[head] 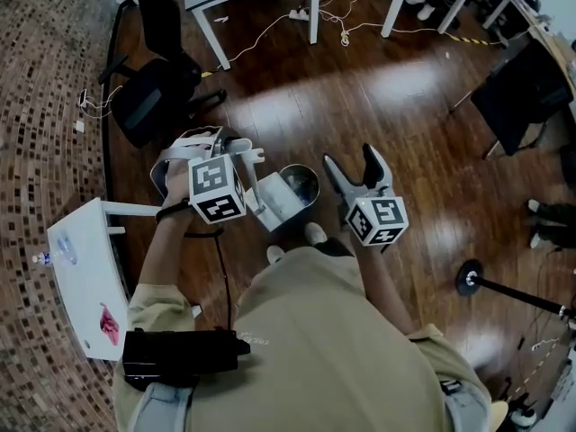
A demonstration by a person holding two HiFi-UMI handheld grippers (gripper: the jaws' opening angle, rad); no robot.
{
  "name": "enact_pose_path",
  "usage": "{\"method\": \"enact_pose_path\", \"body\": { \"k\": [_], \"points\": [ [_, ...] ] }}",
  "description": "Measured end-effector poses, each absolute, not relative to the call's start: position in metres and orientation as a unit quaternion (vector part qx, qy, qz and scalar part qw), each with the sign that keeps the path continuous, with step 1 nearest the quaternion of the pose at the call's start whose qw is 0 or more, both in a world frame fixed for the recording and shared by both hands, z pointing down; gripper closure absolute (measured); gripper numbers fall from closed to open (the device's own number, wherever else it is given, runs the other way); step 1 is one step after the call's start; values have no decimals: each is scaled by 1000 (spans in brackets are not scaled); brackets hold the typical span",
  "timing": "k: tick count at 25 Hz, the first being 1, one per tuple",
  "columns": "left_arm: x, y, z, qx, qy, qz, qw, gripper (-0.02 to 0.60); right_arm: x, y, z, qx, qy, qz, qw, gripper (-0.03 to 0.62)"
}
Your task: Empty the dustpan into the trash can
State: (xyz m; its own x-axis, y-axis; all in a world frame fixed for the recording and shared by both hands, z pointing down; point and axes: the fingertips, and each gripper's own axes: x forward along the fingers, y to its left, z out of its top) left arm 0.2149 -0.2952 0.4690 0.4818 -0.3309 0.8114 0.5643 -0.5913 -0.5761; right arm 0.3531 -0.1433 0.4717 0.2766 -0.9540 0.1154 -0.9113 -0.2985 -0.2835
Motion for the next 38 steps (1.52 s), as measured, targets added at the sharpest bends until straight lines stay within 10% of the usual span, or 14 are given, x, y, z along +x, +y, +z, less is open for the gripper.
{"method": "enact_pose_path", "body": {
  "k": [20, 38],
  "points": [
    [509, -298, 508, -595, -69, -492, 631, 581, 438, -60, 489, -843, 511, -143, 89, 183],
    [372, -297, 471, -654, -37, -502, 565, 581, 416, -96, 495, -804, 568, -155, 86, 186]
  ]
}}
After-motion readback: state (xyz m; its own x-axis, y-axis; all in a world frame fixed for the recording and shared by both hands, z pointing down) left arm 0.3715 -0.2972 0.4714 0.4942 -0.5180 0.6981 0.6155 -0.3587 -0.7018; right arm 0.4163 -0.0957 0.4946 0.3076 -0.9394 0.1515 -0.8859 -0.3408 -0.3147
